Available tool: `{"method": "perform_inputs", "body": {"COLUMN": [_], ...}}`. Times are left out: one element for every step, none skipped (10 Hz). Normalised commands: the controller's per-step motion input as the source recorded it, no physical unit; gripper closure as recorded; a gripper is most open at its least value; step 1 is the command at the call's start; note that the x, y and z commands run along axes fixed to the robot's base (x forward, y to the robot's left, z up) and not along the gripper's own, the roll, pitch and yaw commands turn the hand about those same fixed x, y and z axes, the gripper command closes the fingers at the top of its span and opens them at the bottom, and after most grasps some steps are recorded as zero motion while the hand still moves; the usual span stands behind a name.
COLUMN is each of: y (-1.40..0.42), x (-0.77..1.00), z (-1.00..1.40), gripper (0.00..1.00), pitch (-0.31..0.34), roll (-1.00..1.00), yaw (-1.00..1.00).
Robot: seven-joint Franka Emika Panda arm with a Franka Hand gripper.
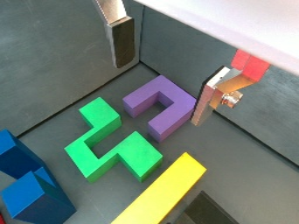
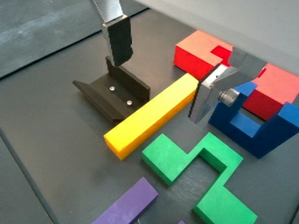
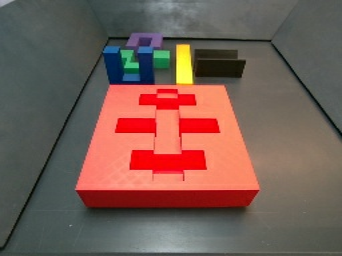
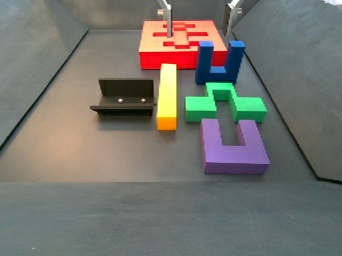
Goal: Pick up the purple object. Move up. Place the purple object on the fixture. Regrasp the purple object. Move to above the board. Insert the purple object.
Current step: Pick up the purple object.
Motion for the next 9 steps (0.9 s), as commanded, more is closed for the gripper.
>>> {"method": "perform_inputs", "body": {"y": [-0.01,0.01,0.45,0.54,0.53,0.37,0.16,0.09,0.03], "x": [0.0,0.21,0.32,0.25,0.1,0.0,-0.07,-0.06,-0.12], "z": [-0.02,-0.17,-0.71,-0.96,-1.0,-0.99,-1.0,-0.99,-0.77], "gripper": [0.0,0.0,0.0,0.0,0.0,0.0,0.0,0.0,0.0], "pitch": [-0.01,0.014,0.0,0.0,0.0,0.0,0.0,-0.054,-0.004], "roll": [0.0,0.0,0.0,0.02,0.09,0.12,0.15,0.06,0.0], "yaw": [0.0,-0.11,-0.24,-0.25,-0.15,-0.03,0.0,0.0,-0.19]}}
